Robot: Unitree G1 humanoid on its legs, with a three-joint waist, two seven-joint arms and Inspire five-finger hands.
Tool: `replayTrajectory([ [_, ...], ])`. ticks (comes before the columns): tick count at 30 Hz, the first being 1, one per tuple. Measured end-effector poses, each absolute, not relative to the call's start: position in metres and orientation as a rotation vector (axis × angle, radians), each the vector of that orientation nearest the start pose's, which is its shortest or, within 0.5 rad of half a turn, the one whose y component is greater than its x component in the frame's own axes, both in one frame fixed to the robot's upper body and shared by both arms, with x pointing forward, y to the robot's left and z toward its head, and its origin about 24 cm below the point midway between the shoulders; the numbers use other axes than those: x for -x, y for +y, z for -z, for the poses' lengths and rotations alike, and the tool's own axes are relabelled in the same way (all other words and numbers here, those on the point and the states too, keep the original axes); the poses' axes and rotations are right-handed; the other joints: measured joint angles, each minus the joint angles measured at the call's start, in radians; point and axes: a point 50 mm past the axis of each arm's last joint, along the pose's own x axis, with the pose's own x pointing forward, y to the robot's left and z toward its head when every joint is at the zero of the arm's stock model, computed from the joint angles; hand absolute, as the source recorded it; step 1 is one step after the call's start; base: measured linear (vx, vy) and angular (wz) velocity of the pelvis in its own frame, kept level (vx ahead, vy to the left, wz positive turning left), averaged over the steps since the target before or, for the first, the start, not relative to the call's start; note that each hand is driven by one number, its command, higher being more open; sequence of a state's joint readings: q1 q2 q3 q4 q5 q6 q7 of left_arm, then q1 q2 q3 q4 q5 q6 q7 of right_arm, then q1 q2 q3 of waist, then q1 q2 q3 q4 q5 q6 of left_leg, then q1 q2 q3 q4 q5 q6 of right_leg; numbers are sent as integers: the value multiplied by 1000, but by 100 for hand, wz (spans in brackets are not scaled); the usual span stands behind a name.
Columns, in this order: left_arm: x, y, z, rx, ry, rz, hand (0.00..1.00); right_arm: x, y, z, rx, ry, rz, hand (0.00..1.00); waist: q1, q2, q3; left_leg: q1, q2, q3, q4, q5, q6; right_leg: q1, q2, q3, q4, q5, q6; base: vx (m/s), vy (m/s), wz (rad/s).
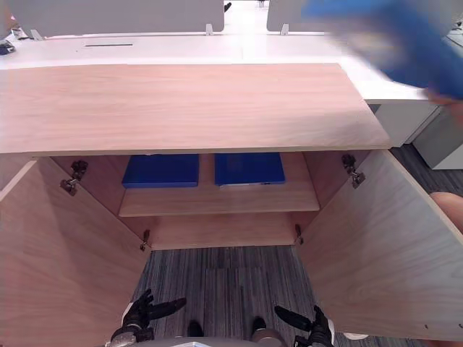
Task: Walk over to the cabinet, pick up the folder, carry it to the office cabinet, place the folder inside the office cabinet, then close the office cabinet door
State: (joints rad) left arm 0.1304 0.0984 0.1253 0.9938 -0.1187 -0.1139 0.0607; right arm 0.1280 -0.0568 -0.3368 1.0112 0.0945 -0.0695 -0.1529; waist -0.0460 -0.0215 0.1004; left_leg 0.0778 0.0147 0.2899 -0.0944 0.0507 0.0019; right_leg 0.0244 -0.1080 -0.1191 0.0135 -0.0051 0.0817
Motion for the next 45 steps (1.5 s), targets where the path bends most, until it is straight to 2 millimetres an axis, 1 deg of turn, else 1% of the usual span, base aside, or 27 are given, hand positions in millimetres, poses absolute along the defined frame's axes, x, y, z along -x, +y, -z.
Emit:
replayTrajectory([
  [4,-90,217,154,46,993,-347,100,-76,-231,156,-125,1045,608,100,4,-1,-1,11,-10,-5,0,0,0,15,-8,-1,-5,3,4,-23,26,3],
  [8,-86,219,155,44,1008,-356,100,-72,-231,158,-135,1064,622,100,4,-1,-1,32,-21,-21,0,-4,6,53,-17,-14,-25,5,3,-4,24,9],
  [11,-86,221,154,43,1001,-369,100,-76,-231,157,-137,1056,619,100,5,0,-1,42,-22,-29,-1,-5,8,69,-18,-22,-32,5,3,5,4,8],
  [13,-88,222,149,39,958,-373,100,-82,-231,156,-138,1043,615,100,5,0,-1,41,-22,-32,0,-5,8,71,-18,-25,-32,5,3,5,-8,5],
  [17,-109,227,112,8,714,-375,100,-87,-231,154,-133,1023,614,100,19,2,1,44,-22,-48,0,-5,8,84,-18,-43,-33,3,2,6,-12,12],
  [19,-125,232,78,-12,526,-376,100,-90,-233,152,-129,1005,618,100,31,8,4,45,-22,-55,0,-5,8,88,-18,-50,-33,-3,-7,-2,-13,10],
  [20,-128,233,69,-18,481,-377,100,-90,-234,152,-128,1001,618,100,31,10,5,46,-22,-57,0,-5,8,91,-18,-51,-32,-4,-8,3,-12,10],
  [23,-142,238,27,-85,276,-383,100,-93,-235,150,-124,983,617,100,33,22,11,61,-22,-68,0,-6,8,111,-18,-61,-32,-9,-13,3,-15,9],
  [24,-145,238,20,-103,243,-384,100,-92,-235,150,-123,981,618,100,33,24,12,63,-22,-72,0,-6,8,115,-18,-64,-32,-11,-14,-5,-19,14],
  [26,-153,236,-7,-164,117,-379,100,-88,-237,150,-115,977,624,100,33,33,8,65,-21,-82,0,-6,8,123,-18,-75,-31,-14,-15,-5,-22,13],
  [27,-156,234,-25,-211,38,-381,100,-84,-237,150,-110,981,625,100,33,37,5,67,-19,-82,0,-7,6,123,-16,-73,-29,-13,-11,0,-20,5],
  [28,-158,232,-35,-235,-11,-380,100,-84,-237,150,-108,980,623,100,33,38,5,68,-18,-82,0,-8,6,124,-16,-72,-28,-14,-11,0,0,0],
  [30,-163,225,-74,-336,-206,-357,100,-77,-236,151,-83,1000,600,100,31,42,1,75,-14,-80,0,-11,1,131,-11,-68,-27,-13,-9,4,-14,-2],
  [32,-167,215,-103,-438,-370,-297,100,-69,-237,153,-68,1017,591,100,30,49,-4,80,-9,-75,0,-13,-2,135,-6,-56,-27,-13,-9,8,-25,-8],
  [34,-172,206,-120,-525,-478,-234,100,-66,-237,154,-50,1034,575,100,28,57,-11,82,-5,-68,0,-13,-3,134,-3,-49,-25,-13,-9,3,-22,-10],
  [35,-174,202,-123,-546,-504,-210,100,-65,-237,154,-48,1038,573,100,27,60,-13,83,-3,-66,0,-13,-3,134,-2,-47,-24,-13,-9,-10,-32,-13],
  [36,-179,192,-128,-588,-552,-157,100,-64,-237,154,-42,1043,566,100,24,66,-18,87,2,-59,0,-13,-3,134,0,-41,-22,-13,-9,-16,-25,-11],
  [37,-180,188,-130,-599,-568,-137,100,-64,-237,154,-39,1044,560,100,22,67,-19,89,2,-56,0,-14,-4,134,1,-37,-21,-13,-10,-29,-25,-15],
  [39,-185,174,-134,-665,-623,-63,100,-67,-233,155,-28,1043,527,100,6,68,-21,91,8,-44,0,-17,-9,127,6,-22,-15,-15,-12,-36,-15,-17],
  [41,-188,168,-136,-717,-653,-32,100,-67,-232,155,-22,1043,512,100,3,68,-24,90,10,-32,0,-18,-12,114,10,-9,-11,-15,-13,-26,-11,-20],
  [42,-190,163,-138,-762,-678,-8,100,-66,-231,155,-16,1046,502,100,0,68,-27,89,15,-25,0,-20,-14,110,13,1,-10,-15,-13,-7,-17,-25],
  [43,-196,157,-137,-791,-703,25,100,-61,-230,156,-15,1057,498,100,-1,67,-36,89,16,-17,0,-19,-13,103,15,8,-10,-14,-13,11,-18,-18],
  [44,-197,155,-137,-796,-706,32,100,-60,-230,156,-15,1059,498,100,0,67,-38,89,17,-15,0,-19,-13,102,16,10,-10,-14,-13,14,-10,-16],
  [45,-204,150,-134,-824,-714,54,100,-57,-230,157,-16,1065,494,100,-1,67,-44,89,17,-7,0,-19,-13,99,18,17,-10,-13,-13,18,0,-15],
])
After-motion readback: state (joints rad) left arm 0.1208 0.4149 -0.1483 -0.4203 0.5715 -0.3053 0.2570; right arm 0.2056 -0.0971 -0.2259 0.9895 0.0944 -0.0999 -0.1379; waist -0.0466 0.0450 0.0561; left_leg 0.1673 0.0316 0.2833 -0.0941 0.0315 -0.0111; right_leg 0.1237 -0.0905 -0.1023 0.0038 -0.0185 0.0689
